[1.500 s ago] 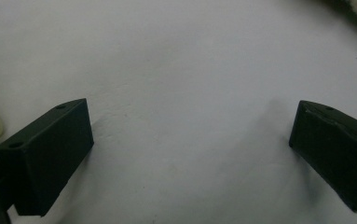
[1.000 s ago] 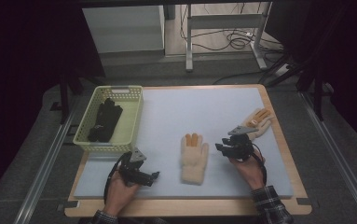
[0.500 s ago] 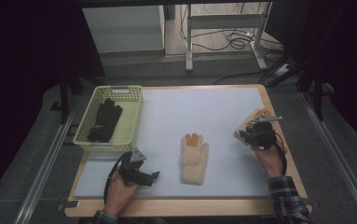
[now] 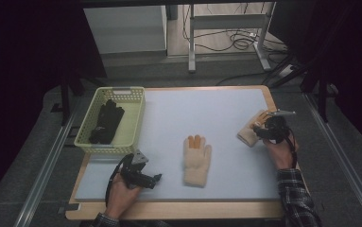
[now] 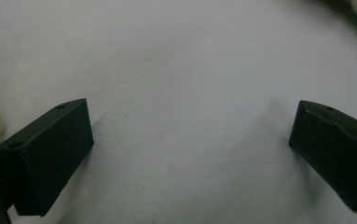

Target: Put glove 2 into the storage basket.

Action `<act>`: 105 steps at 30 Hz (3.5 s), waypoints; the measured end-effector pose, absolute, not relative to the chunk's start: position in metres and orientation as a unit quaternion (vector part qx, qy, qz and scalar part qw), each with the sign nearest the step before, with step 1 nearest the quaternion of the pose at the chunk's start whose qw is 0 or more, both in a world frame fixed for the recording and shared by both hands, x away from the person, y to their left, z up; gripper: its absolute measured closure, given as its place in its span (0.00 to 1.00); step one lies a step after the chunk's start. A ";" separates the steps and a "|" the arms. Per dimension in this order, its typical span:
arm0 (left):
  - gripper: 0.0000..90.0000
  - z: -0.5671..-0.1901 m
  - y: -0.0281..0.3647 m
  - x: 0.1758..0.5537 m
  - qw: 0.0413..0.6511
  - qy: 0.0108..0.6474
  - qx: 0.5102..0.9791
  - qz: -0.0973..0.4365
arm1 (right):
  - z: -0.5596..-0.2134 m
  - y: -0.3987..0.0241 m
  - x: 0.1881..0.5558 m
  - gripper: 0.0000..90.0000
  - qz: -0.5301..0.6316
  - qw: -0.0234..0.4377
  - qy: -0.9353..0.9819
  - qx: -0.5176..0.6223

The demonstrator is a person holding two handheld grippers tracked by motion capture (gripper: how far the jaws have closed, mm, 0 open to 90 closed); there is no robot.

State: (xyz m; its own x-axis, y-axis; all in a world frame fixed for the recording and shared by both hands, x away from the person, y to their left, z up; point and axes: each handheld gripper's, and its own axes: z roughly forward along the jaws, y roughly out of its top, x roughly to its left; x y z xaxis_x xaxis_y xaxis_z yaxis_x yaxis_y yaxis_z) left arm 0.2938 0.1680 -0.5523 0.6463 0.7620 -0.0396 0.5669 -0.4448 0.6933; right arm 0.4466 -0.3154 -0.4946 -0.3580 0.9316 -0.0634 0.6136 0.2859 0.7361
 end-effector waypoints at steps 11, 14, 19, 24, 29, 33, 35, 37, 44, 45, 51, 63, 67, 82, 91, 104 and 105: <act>0.00 -0.552 0.168 0.294 0.348 0.397 0.838 0.141 | -0.518 -0.313 0.468 0.38 0.308 0.253 0.757 0.517; 0.00 -0.552 0.168 0.294 0.348 0.397 0.838 0.141 | -0.519 -0.313 0.467 0.56 0.315 0.252 0.756 0.515; 0.00 -0.552 0.168 0.294 0.348 0.397 0.838 0.141 | -0.516 -0.311 0.463 0.70 0.310 0.255 0.759 0.513; 0.00 -0.552 0.168 0.294 0.348 0.397 0.838 0.141 | -0.510 -0.315 0.456 0.70 0.322 0.249 0.759 0.508; 0.00 -0.552 0.168 0.294 0.348 0.397 0.837 0.140 | -0.499 -0.314 0.445 0.70 0.342 0.242 0.762 0.494; 0.00 -0.552 0.168 0.294 0.347 0.396 0.838 0.140 | -0.488 -0.308 0.434 0.70 0.352 0.239 0.771 0.474; 0.00 -0.552 0.168 0.294 0.347 0.396 0.838 0.140 | -0.483 -0.303 0.429 0.70 0.357 0.236 0.777 0.462; 0.00 -0.552 0.168 0.294 0.347 0.396 0.838 0.140 | -0.477 -0.299 0.423 0.70 0.362 0.233 0.781 0.452; 0.00 -0.553 0.168 0.294 0.349 0.398 0.837 0.140 | -0.459 -0.280 0.400 0.70 0.390 0.218 0.795 0.411; 0.00 -0.552 0.168 0.294 0.348 0.397 0.837 0.141 | -0.456 -0.277 0.396 0.70 0.394 0.214 0.797 0.405; 0.00 -0.552 0.168 0.294 0.347 0.396 0.838 0.141 | -0.446 -0.254 0.373 0.70 0.414 0.190 0.815 0.359; 0.00 -0.553 0.168 0.294 0.348 0.398 0.837 0.141 | -0.442 -0.187 0.340 0.70 0.428 0.130 0.859 0.249; 0.00 -0.553 0.168 0.294 0.349 0.398 0.837 0.141 | -0.448 -0.162 0.336 0.70 0.416 0.115 0.876 0.217; 0.00 -0.552 0.168 0.294 0.348 0.397 0.838 0.141 | -0.497 -0.126 0.348 0.61 0.351 0.119 0.907 0.199; 0.00 -0.552 0.168 0.294 0.347 0.396 0.838 0.141 | -0.486 -0.140 0.348 0.44 0.388 0.115 0.885 0.231; 0.00 -0.552 0.168 0.294 0.348 0.397 0.838 0.141 | -0.495 -0.187 0.343 0.85 0.388 0.111 0.873 0.275; 0.00 -0.552 0.168 0.294 0.348 0.397 0.838 0.141 | -0.498 -0.188 0.342 0.88 0.388 0.109 0.872 0.278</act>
State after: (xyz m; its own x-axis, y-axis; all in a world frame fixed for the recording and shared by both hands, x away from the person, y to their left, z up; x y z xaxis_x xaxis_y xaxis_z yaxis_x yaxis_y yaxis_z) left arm 0.2937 0.1679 -0.5524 0.6451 0.7630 -0.0406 0.5675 -0.4429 0.6941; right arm 0.3418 -0.1883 -0.4980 -0.8215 0.5696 0.0257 0.4006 0.5445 0.7369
